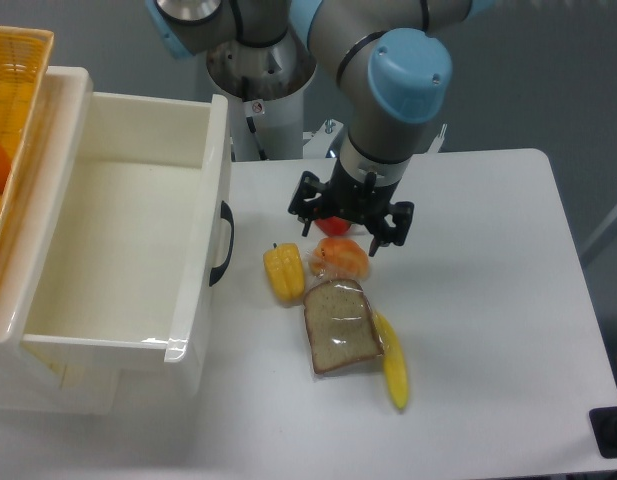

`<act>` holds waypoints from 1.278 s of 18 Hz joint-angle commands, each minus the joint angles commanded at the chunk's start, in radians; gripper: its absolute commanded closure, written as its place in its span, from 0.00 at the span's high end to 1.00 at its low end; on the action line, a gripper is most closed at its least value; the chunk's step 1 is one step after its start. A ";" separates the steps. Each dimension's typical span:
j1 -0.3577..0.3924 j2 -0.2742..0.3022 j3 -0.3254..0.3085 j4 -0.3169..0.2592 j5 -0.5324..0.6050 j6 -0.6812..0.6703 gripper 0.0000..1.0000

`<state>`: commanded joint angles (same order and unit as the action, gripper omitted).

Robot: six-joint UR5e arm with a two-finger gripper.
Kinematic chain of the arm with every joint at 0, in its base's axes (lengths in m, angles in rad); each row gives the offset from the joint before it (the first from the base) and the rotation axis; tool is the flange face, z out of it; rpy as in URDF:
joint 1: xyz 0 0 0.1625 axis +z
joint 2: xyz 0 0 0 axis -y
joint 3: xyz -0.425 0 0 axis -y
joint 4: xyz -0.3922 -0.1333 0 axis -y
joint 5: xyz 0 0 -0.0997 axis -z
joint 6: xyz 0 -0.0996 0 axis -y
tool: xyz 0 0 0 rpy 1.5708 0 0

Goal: Pick up the toast

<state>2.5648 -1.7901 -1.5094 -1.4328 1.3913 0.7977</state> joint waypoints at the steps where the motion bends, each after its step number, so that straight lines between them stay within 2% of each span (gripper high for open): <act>1: 0.002 -0.003 0.000 0.000 0.000 0.002 1.00; 5: 0.017 -0.023 0.002 0.002 -0.003 0.003 1.00; 11: 0.017 -0.084 -0.026 0.006 -0.002 -0.015 1.00; 16: 0.015 -0.138 -0.077 0.032 -0.008 -0.135 1.00; 21: 0.018 -0.201 -0.068 0.038 -0.009 -0.175 1.00; 23: 0.034 -0.213 -0.067 0.058 -0.009 -0.181 1.00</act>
<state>2.5984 -2.0033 -1.5769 -1.3745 1.3821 0.6167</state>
